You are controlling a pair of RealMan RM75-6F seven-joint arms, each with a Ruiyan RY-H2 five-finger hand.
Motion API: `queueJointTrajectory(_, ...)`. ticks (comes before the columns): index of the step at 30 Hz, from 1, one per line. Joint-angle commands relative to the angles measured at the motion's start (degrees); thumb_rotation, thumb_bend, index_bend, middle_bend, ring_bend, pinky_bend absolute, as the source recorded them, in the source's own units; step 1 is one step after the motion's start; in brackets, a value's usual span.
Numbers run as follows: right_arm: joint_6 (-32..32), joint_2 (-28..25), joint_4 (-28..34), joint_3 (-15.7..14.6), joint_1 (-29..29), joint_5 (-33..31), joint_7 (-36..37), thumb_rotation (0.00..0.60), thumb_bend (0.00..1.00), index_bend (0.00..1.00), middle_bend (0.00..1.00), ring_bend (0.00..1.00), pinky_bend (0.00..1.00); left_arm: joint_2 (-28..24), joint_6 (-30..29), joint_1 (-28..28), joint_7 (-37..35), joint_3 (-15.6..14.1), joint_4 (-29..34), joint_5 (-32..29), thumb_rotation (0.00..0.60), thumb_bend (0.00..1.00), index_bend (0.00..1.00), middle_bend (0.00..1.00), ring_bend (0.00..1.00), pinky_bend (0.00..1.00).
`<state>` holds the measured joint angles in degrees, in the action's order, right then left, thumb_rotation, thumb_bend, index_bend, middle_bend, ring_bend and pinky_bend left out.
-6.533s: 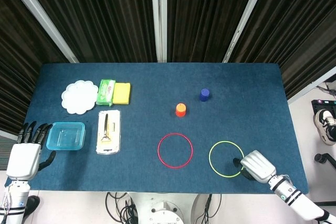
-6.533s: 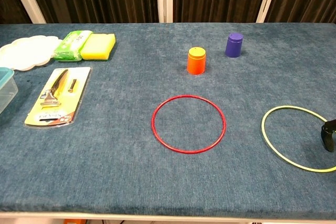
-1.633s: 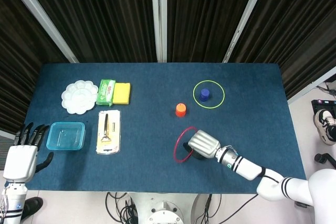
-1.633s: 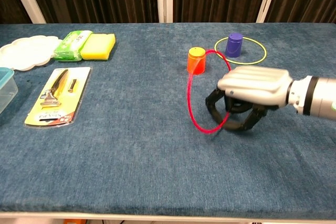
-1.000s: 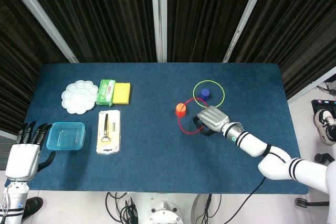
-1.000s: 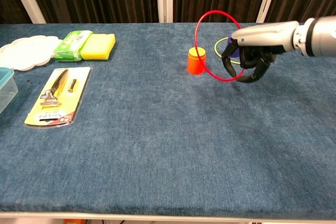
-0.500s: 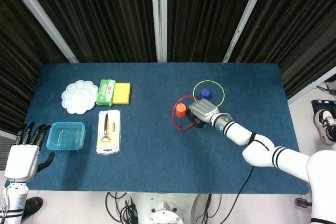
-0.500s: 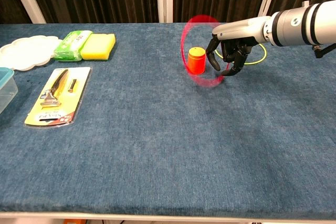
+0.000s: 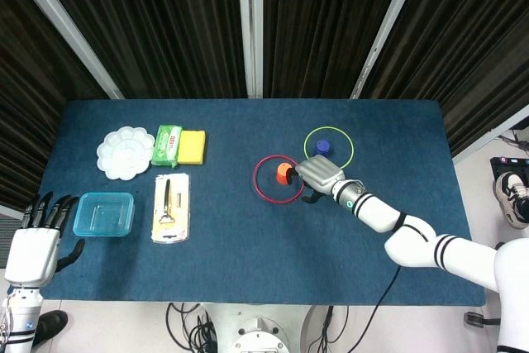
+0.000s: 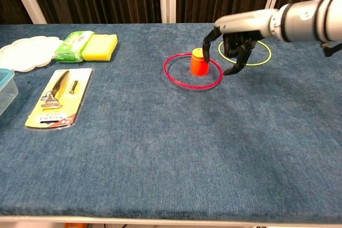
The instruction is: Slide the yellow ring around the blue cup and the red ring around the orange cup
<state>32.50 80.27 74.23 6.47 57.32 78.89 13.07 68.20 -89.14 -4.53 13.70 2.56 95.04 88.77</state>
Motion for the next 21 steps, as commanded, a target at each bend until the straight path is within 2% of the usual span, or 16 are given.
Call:
queueJointTrajectory(1,13.15,-6.09,8.63,-1.23,-7.92,2.1,-3.31,0.6,0.16,0.32,0.9,0.92,0.97,0.06,0.19,-0.23,-0.44,0.36,-0.46,-0.34,0.6,0.27,0.12,0.12,0.01,0.0)
queueJointTrajectory(3,22.06,-8.32,12.42,-2.04,-13.45,1.95,-7.8,0.6,0.16,0.31,0.85,0.85,0.94,0.06,0.55,-0.48,-0.81,0.56,-0.78,-0.6,0.6,0.27,0.12,0.12,0.01,0.0)
queueJointTrajectory(6,33.54,-10.79,17.1,-3.51,-21.49,1.03,-13.3,0.6,0.16,0.3,0.74,0.74,0.82,0.17,1.42,-1.0,-1.16,0.89,-1.11,-1.16,0.6,0.27,0.12,0.12,0.01,0.0)
queueJointTrajectory(9,42.07,-12.73,19.94,-5.39,-28.52,0.26,-16.6,0.6,0.16,0.27,0.59,0.59,0.59,0.23,2.29,-1.54,-1.15,1.03,-1.19,-1.41,0.6,0.27,0.12,0.12,0.01,0.0)
queueJointTrajectory(10,44.58,-13.47,20.74,-6.16,-30.97,-0.04,-17.08,0.6,0.16,0.25,0.51,0.48,0.47,0.27,2.61,-1.73,-1.03,1.07,-1.12,-1.54,0.6,0.27,0.12,0.12,0.01,0.0)
queueJointTrajectory(11,46.13,-14.01,21.28,-6.76,-32.69,-0.25,-16.99,0.6,0.16,0.23,0.46,0.42,0.39,0.25,2.76,-1.86,-0.95,1.16,-1.02,-1.65,0.6,0.27,0.12,0.12,0.01,0.0)
queueJointTrajectory(13,48.27,-15.22,22.17,-8.08,-35.73,-0.43,-16.0,0.6,0.16,0.16,0.3,0.22,0.2,0.28,3.05,-2.02,-0.79,1.23,-0.85,-1.91,0.6,0.27,0.12,0.12,0.01,0.0)
queueJointTrajectory(15,50.11,-16.46,22.81,-9.42,-38.72,-0.4,-14.79,0.6,0.16,0.09,0.19,0.08,0.07,0.25,3.13,-2.03,-0.58,1.18,-0.66,-2.05,0.6,0.27,0.12,0.12,0.01,0.0)
queueJointTrajectory(16,50.83,-16.82,22.9,-9.94,-39.82,-0.06,-14.17,0.6,0.16,0.06,0.15,0.03,0.02,0.25,3.12,-1.99,-0.47,1.16,-0.58,-2.16,0.6,0.27,0.12,0.12,0.01,0.0)
queueJointTrajectory(18,52.25,-17.5,22.98,-10.94,-42.1,0.76,-12.59,0.6,0.16,0.02,0.1,0.0,0.0,0.25,2.96,-1.87,-0.25,1.14,-0.31,-2.35,0.6,0.27,0.12,0.12,0.01,0.0)
queueJointTrajectory(21,54.13,-17.89,22.64,-11.62,-44.61,2.22,-10.46,0.6,0.16,0.0,0.07,0.0,0.0,0.51,2.4,-1.47,-0.12,0.96,-0.37,-2.42,0.6,0.27,0.12,0.12,0.01,0.0)
